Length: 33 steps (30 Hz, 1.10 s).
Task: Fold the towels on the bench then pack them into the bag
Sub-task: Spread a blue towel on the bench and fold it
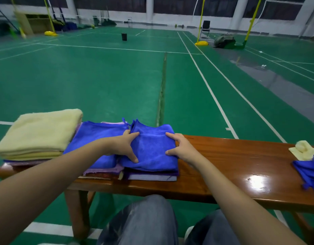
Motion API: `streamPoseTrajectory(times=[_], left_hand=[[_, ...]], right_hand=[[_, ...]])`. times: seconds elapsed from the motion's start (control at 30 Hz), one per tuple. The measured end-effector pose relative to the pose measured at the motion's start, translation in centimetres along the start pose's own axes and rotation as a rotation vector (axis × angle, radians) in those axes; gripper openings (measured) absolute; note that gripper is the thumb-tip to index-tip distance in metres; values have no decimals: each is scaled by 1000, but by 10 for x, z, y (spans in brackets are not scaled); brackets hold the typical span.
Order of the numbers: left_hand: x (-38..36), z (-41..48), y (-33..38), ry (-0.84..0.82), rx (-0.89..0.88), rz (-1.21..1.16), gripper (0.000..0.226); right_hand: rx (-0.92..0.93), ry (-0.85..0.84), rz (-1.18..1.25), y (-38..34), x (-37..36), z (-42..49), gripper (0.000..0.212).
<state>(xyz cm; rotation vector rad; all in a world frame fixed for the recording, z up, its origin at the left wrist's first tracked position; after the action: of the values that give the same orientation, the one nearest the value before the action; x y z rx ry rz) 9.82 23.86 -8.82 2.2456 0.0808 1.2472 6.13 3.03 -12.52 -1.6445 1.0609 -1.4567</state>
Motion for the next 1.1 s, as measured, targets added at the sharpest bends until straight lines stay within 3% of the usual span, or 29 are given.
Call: streamPoseTrajectory(times=[0.13,0.23,0.33,0.43,0.5,0.77,0.83,0.93,1.1], left_hand=[[-10,9,9,161,-24,279,94],[-21,12,13,311,-254,365,79],[-35,19,15,237,-319,290,80],[-44,30,9,150,-206,190,87],[-48,36,6,109,-134,170,91],[-59,38,10,3,-47,449,107],[-52,37,21,48,-79,428,114],[-52,40,45,261,-291,274,134],[-89,53,101,338,-486,49,126]], right_hand=[[17,57,-197,6,-1,5,73],[121,234,-457,10,0,2,69],[249,150,-504,17,-4,3,71],[207,-17,-515,30,-11,4,78],[181,-34,-474,38,-12,4,78],[168,-24,-472,43,-8,-5,76],[188,17,-448,42,1,-10,73],[220,110,-416,48,25,-23,69],[177,246,-375,77,82,-55,71]])
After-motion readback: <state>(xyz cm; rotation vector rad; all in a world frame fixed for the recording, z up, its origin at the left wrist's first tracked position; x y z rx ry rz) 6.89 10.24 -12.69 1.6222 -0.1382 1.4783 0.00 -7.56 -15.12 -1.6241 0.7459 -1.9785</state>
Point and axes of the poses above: each hand's wrist, its own z-axis towards the middle knuckle, its own x-axis out of the back of the hand, y = z × x, the point moved 2 cm from there along z, towards the middle knuckle, and after that the axes turned 2 degrees about -x, right-handed, at the moved point
